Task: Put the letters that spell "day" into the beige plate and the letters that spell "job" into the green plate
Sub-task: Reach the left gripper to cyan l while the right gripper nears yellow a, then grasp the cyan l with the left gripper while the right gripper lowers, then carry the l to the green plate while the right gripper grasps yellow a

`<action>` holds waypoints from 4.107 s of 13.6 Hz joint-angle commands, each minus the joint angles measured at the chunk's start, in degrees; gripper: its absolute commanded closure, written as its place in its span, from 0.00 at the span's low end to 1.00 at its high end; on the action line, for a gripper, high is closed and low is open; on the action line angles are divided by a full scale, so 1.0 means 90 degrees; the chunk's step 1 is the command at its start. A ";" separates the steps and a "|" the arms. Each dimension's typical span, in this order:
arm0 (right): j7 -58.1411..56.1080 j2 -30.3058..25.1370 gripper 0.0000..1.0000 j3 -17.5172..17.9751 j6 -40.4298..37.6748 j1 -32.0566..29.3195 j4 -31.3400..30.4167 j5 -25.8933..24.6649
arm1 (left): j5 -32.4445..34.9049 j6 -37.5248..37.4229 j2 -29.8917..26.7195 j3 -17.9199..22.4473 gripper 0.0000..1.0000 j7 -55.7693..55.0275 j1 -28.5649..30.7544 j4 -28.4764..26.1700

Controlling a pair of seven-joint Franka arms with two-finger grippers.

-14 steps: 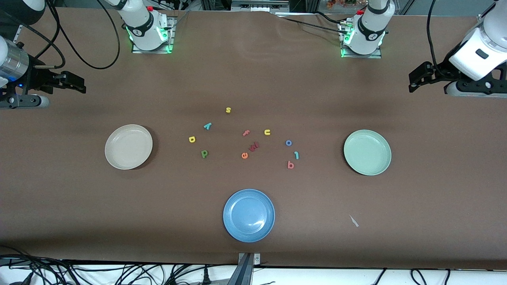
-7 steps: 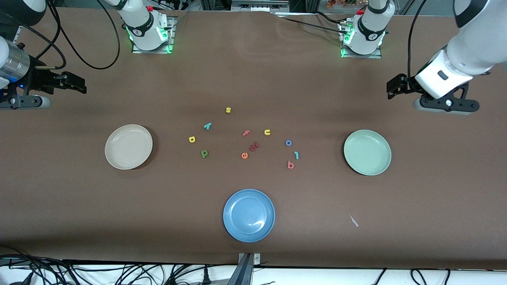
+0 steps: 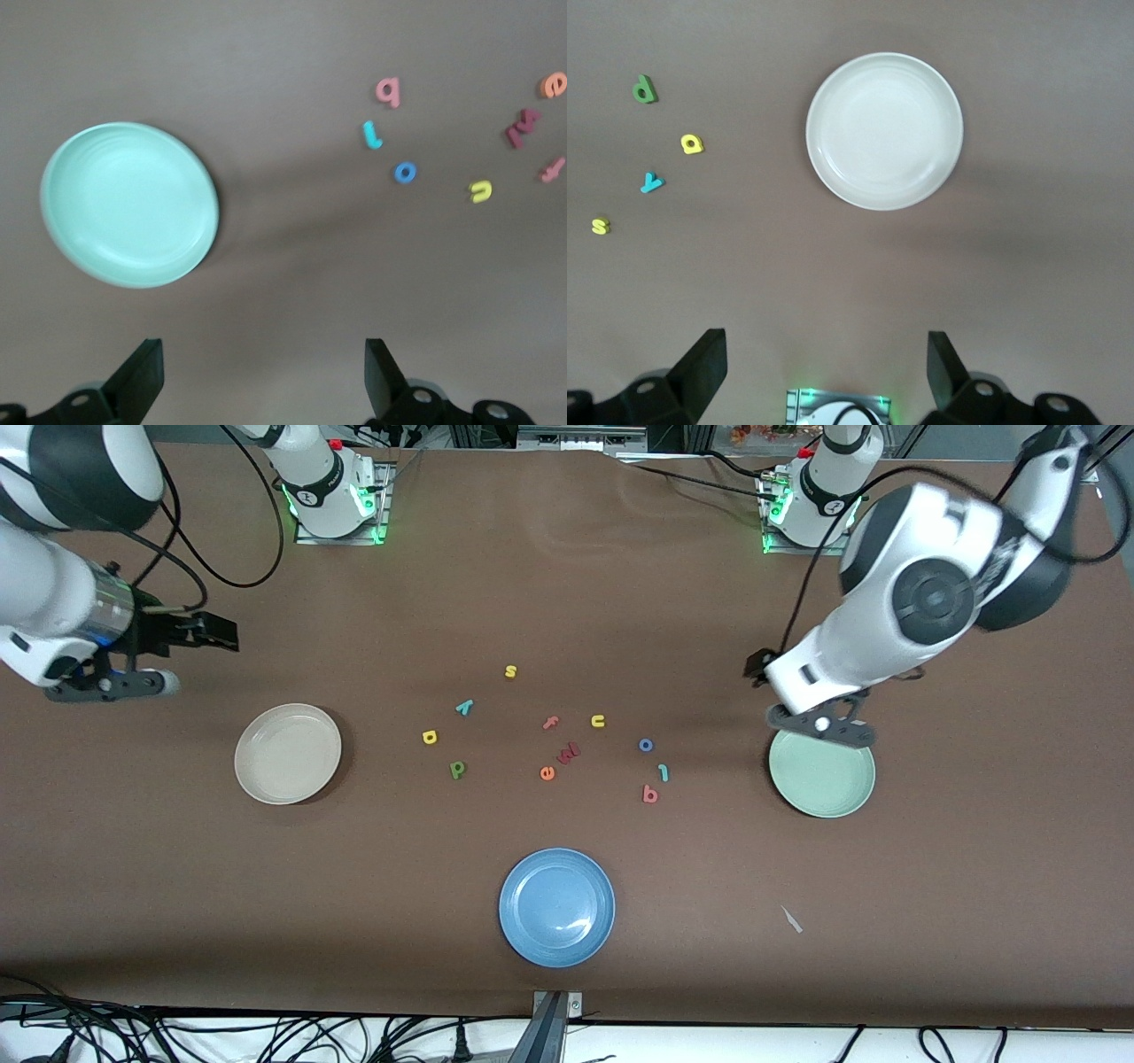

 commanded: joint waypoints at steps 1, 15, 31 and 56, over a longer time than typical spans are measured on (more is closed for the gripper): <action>0.0287 0.0325 0.00 0.0009 0.0214 0.0131 0.0047 0.0127 | -0.0108 0.0480 0.0645 0.0028 0.00 -0.0307 -0.0261 0.0401; 0.3119 0.1216 0.00 0.0535 0.4869 0.1284 -0.2373 0.0127 | 0.0144 0.2523 0.2277 0.0077 0.06 -0.1890 -0.1053 0.0743; 0.3132 0.2250 0.00 0.1025 0.6455 0.1284 -0.2698 0.0176 | 0.0194 0.2973 0.3137 0.0146 0.51 -0.2017 -0.1044 0.0723; 0.2037 0.2681 0.40 0.1025 0.6172 0.1206 -0.2268 0.0166 | 0.1657 0.0230 0.1965 0.0692 1.00 -0.1842 -0.0537 0.0665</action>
